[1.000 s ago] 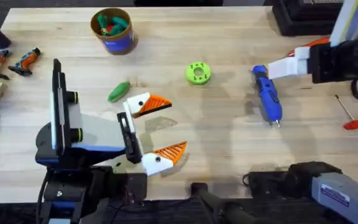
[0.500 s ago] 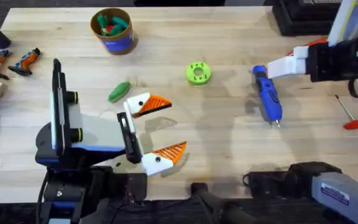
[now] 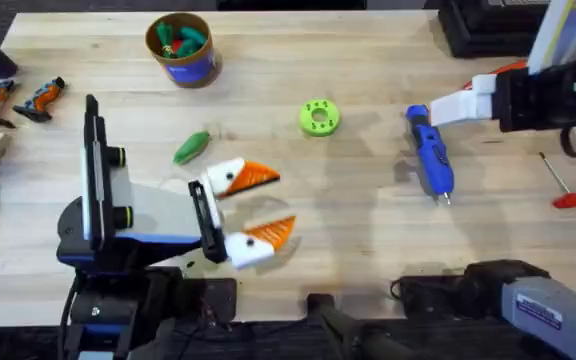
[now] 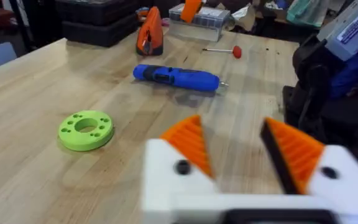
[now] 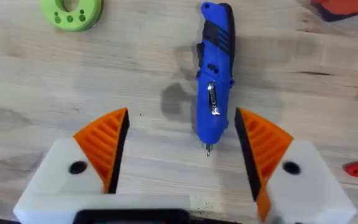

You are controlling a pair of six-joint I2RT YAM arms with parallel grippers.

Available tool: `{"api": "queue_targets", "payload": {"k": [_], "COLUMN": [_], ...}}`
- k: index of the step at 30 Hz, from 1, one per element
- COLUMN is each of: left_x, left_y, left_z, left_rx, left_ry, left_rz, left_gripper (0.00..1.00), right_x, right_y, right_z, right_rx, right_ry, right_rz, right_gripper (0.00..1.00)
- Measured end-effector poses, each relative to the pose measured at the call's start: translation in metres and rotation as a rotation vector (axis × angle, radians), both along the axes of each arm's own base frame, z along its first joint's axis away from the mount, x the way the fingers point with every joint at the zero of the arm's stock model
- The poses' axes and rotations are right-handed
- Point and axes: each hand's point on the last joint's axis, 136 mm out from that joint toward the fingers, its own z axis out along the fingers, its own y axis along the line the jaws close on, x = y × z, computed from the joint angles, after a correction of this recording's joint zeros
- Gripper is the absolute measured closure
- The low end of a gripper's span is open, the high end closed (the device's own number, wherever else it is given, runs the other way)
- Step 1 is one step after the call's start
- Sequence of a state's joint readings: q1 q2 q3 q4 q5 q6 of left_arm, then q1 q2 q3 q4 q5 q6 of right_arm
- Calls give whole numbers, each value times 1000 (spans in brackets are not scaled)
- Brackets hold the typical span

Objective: Pick up the gripper from the table and insert it into the empty holder that is missing its gripper. Then pick up a screw, insert it into the mounting hole, and use the screwdriver to tighten it. Finally, clean up the table by picking up the vegetable and placing it into the bucket.

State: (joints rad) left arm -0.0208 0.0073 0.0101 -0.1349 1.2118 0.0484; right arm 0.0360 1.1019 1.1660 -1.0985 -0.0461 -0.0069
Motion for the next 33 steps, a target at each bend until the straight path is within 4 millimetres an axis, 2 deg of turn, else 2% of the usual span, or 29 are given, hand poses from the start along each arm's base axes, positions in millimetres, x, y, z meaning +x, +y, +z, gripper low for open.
{"api": "queue_targets", "payload": {"k": [4,5,14,16,23,27,33], "left_x": [0,0,0,0,0,0,0], "left_y": [0,0,0,0,0,0,0], "left_z": [0,0,0,0,0,0,0], "left_rx": [2,1,1,1,1,1,1], "left_ry": [-5,-4,-4,-4,-4,-4,-4], "left_rz": [0,0,0,0,0,0,0], "left_gripper": [956,985,989,989,989,989,989], "right_x": [0,0,2,4,22,37,49], "right_y": [0,0,0,0,-2,-7,-18], "right_z": [0,0,-3,-8,-37,-51,-77], "right_rx": [0,0,-4,-7,-32,-65,-126], "right_ry": [0,0,12,29,121,142,208], "right_rz": [0,0,7,12,36,26,9], "right_gripper": [54,54,52,18,10,10,10]}}
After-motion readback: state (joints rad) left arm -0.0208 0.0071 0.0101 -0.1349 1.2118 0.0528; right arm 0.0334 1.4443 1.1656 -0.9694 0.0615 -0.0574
